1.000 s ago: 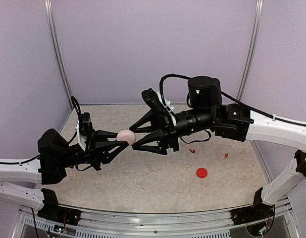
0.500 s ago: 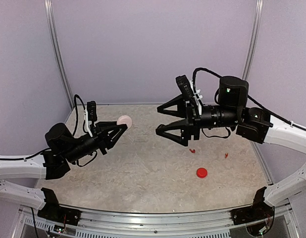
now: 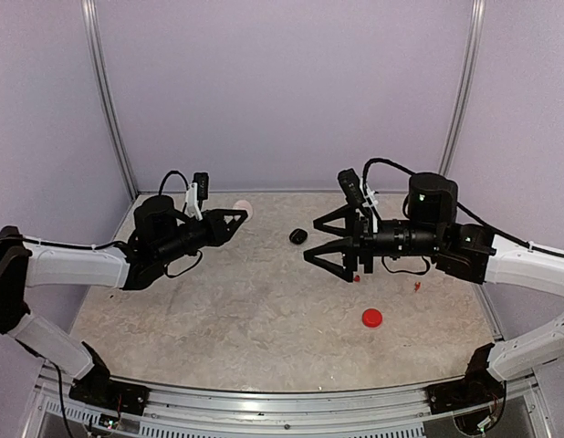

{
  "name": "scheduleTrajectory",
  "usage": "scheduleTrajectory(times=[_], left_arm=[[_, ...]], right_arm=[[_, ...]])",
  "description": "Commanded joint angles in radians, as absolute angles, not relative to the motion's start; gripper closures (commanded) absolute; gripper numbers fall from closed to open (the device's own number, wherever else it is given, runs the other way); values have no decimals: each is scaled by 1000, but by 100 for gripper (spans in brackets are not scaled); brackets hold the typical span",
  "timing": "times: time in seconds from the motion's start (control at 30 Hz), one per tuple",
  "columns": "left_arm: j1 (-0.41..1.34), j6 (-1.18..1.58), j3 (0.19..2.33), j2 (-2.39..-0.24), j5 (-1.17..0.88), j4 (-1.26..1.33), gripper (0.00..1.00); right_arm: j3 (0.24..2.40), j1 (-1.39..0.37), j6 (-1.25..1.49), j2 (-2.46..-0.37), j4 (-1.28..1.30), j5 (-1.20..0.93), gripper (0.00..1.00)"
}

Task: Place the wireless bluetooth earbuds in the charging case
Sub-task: Place the charging case with the earbuds at the center of the board.

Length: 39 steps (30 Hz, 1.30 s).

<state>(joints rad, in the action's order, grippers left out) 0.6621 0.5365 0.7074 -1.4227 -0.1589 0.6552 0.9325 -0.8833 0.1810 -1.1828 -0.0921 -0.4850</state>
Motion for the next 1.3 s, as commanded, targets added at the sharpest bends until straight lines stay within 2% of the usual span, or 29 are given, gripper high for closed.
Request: scheduleTrajectory(times=[0.0, 0.33, 0.37, 0.47, 0.8, 0.93, 1.17, 1.27], left_arm=[[631, 569, 830, -1560, -200, 571, 100], [577, 648, 1088, -1947, -296, 490, 100], [575, 656, 1106, -1983, -297, 485, 98], [571, 664, 1177, -2052, -301, 443, 94], [551, 692, 1367, -2246, -291, 281, 91], [551, 691, 1410, -2266, -256, 221, 80], [554, 684, 1410, -2229, -201, 135, 51], [554, 670, 1390, -2191, -186, 121, 43]], right_arm=[[882, -854, 231, -1170, -180, -503, 1], [818, -790, 268, -1151, -211, -527, 1], [815, -782, 270, -1151, -209, -529, 1], [810, -765, 278, -1160, -199, -534, 0], [822, -701, 299, -1177, -85, -489, 0], [836, -689, 309, -1172, 23, -394, 0], [871, -682, 322, -1164, 218, -351, 0], [893, -682, 329, -1169, 310, -308, 0]])
